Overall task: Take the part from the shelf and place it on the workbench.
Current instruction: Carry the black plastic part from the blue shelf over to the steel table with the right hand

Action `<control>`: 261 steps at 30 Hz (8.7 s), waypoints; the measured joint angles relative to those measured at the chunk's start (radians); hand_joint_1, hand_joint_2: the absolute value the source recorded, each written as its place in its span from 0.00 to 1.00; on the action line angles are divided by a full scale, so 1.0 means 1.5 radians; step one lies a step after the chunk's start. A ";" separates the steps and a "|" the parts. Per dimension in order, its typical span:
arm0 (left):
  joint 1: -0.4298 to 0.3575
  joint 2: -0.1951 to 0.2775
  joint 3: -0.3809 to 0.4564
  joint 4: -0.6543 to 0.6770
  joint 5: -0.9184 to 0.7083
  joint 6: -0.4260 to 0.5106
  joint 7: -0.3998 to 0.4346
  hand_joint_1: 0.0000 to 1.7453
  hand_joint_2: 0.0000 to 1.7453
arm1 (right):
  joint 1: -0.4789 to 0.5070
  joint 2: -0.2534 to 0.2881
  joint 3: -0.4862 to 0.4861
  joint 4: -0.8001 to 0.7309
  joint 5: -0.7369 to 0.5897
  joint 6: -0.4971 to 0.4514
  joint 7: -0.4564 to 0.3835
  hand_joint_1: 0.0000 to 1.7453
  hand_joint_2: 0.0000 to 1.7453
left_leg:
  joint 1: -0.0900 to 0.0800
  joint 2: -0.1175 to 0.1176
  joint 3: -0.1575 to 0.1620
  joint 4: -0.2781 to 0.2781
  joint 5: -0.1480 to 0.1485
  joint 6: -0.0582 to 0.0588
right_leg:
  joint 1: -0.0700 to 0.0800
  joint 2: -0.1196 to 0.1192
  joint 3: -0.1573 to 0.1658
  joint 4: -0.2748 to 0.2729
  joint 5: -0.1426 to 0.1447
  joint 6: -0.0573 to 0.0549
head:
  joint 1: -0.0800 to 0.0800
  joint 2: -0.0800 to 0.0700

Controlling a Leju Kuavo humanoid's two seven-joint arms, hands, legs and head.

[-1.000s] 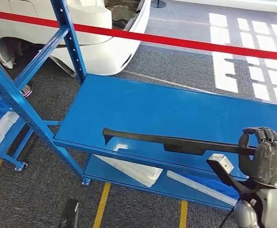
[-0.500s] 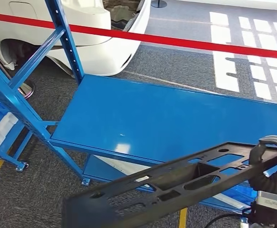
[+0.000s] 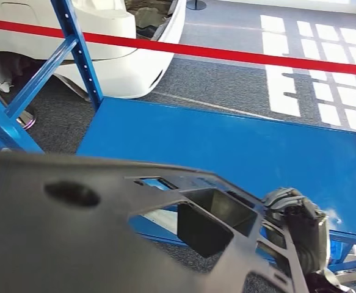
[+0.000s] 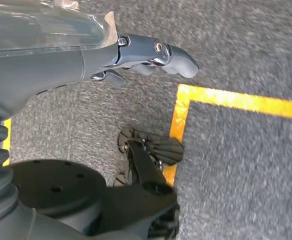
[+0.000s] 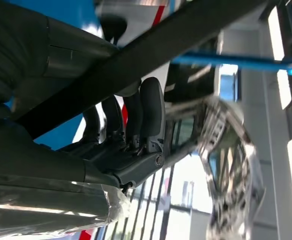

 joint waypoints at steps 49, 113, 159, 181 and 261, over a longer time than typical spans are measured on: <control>-0.022 -0.007 0.003 0.000 -0.043 -0.024 0.036 0.00 1.00 | -0.118 -0.228 0.332 0.242 -0.329 0.334 0.006 1.00 1.00 | 0.001 0.003 -0.015 0.037 -0.032 -0.012 | -0.005 -0.003 0.001 -0.016 0.022 -0.017 | -0.052 0.000; -0.010 -0.019 -0.012 0.001 -0.090 -0.017 0.164 0.00 1.00 | -0.187 -0.130 0.431 0.325 -0.301 0.302 -0.030 1.00 1.00 | -0.002 0.012 -0.068 0.098 -0.050 -0.021 | 0.002 -0.010 0.069 -0.056 -0.002 -0.027 | -0.028 0.000; -0.008 -0.005 -0.009 0.000 -0.104 0.003 0.177 0.00 1.00 | -0.237 -0.058 0.471 0.400 -0.355 0.349 -0.026 1.00 1.00 | -0.004 0.015 0.035 -0.019 -0.002 0.019 | 0.000 -0.010 -0.077 0.117 -0.055 0.014 | -0.015 0.000; -0.008 -0.006 0.009 0.000 -0.100 0.011 0.166 0.00 1.00 | -0.265 -0.017 0.499 0.430 -0.388 0.355 -0.003 1.00 1.00 | -0.002 0.011 0.002 0.029 0.006 -0.015 | 0.006 -0.011 0.036 -0.017 -0.003 -0.020 | -0.016 0.000; -0.008 -0.024 0.026 0.000 -0.112 0.013 0.167 0.00 1.00 | -0.303 -0.005 0.509 0.427 -0.330 0.347 -0.024 1.00 1.00 | -0.002 -0.075 -0.027 -0.002 0.039 0.002 | 0.000 0.044 0.026 -0.016 0.006 -0.015 | 0.000 0.000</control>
